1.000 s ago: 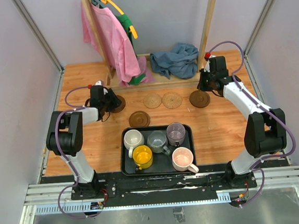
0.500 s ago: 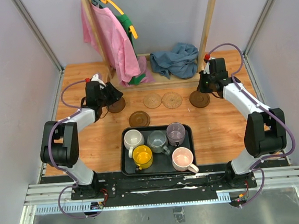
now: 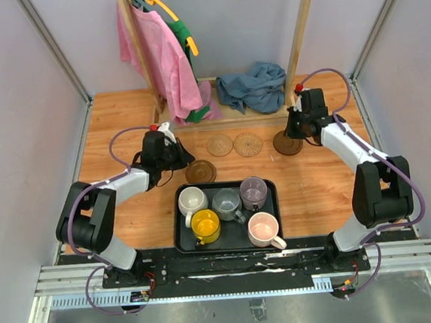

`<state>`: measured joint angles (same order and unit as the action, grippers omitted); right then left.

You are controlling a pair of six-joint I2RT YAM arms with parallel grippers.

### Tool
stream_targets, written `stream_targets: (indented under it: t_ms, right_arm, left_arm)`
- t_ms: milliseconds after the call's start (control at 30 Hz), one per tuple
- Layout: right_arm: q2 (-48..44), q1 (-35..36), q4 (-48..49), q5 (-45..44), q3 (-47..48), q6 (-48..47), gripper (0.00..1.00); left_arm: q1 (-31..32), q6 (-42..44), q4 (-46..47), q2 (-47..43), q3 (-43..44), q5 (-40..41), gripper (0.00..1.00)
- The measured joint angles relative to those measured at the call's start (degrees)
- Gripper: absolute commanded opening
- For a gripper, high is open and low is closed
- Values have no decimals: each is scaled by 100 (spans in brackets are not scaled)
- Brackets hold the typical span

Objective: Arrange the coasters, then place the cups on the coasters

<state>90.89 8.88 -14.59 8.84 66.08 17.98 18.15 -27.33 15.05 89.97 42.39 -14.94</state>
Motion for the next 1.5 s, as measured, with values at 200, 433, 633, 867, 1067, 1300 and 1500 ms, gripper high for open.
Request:
stream_targets:
  t_ms: [200,433,633,867,1067,1300,1500]
  right_arm:
    - [-90,0,24,2,-203,48,1]
    - [-125,0,85,4,-203,66,1]
    - [-125,22,90,13,-203,83,1]
    - [-125,83,92,20,-203,116,1]
    - [-125,83,90,20,-203,120,1]
    - [-125,83,85,20,-203,114,1]
    - [-101,83,83,55,-153,109,1]
  left_arm:
    - [317,101,-177,-85,0,7,0]
    - [435,140,-323,179,0,22,0]
    - [459,140,-452,481,0,24,1]
    - [466,72,-280,758,37,-111,1]
    - [483,-85,24,1038,197,-122,0]
    - [470,-177,-37,1311,575,122,1]
    - [229,-249,-129,1482,848,286,1]
